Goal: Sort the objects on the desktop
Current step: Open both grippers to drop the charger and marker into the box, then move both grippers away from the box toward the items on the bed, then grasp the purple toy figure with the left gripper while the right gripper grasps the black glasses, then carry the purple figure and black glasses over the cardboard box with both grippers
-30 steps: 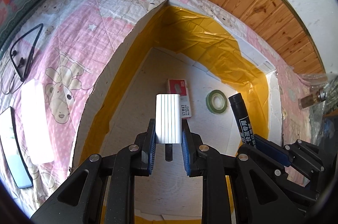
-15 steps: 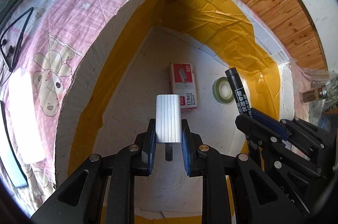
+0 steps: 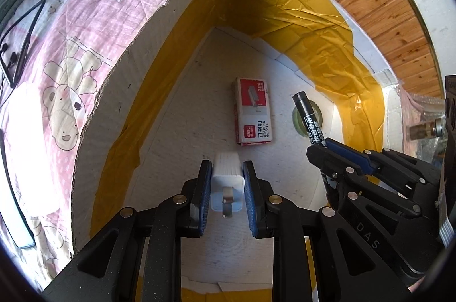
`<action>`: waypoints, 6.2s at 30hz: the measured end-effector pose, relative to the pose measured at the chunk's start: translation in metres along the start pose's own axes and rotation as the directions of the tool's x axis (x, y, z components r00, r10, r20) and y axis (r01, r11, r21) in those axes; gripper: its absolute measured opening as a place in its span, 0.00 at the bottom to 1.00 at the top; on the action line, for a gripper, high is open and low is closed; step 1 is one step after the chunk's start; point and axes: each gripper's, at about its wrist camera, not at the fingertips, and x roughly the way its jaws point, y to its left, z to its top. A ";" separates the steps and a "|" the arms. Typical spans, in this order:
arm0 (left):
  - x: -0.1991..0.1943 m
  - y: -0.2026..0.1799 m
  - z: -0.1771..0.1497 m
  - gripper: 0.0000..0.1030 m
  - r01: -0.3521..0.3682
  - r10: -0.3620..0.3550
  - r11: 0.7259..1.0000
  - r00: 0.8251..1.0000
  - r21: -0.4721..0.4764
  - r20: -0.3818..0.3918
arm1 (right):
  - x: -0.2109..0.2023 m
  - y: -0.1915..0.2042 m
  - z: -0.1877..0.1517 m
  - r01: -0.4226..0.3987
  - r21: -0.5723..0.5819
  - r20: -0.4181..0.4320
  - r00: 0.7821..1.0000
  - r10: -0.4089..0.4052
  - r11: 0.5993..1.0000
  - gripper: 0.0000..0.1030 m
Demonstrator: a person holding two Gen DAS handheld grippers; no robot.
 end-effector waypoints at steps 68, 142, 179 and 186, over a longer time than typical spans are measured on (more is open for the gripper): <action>-0.116 -0.071 -0.106 0.29 -0.151 0.071 0.964 0.940 0.221 0.333 | -0.117 0.029 -0.108 -0.040 -0.179 0.184 0.980 0.073 0.983 0.16; 0.119 -0.275 -0.102 0.30 -0.119 0.046 0.869 0.986 0.481 0.161 | -0.001 -0.273 -0.169 -0.036 0.122 0.244 0.970 0.006 0.992 0.41; 0.007 -0.220 -0.169 0.10 0.106 -0.169 0.937 0.972 0.332 0.165 | -0.075 -0.225 -0.243 -0.221 0.219 0.351 0.927 0.134 0.950 0.19; -0.011 -0.217 -0.181 0.10 0.103 -0.176 0.934 0.966 0.343 0.189 | -0.090 -0.201 -0.260 -0.178 0.188 0.377 0.921 0.096 0.966 0.19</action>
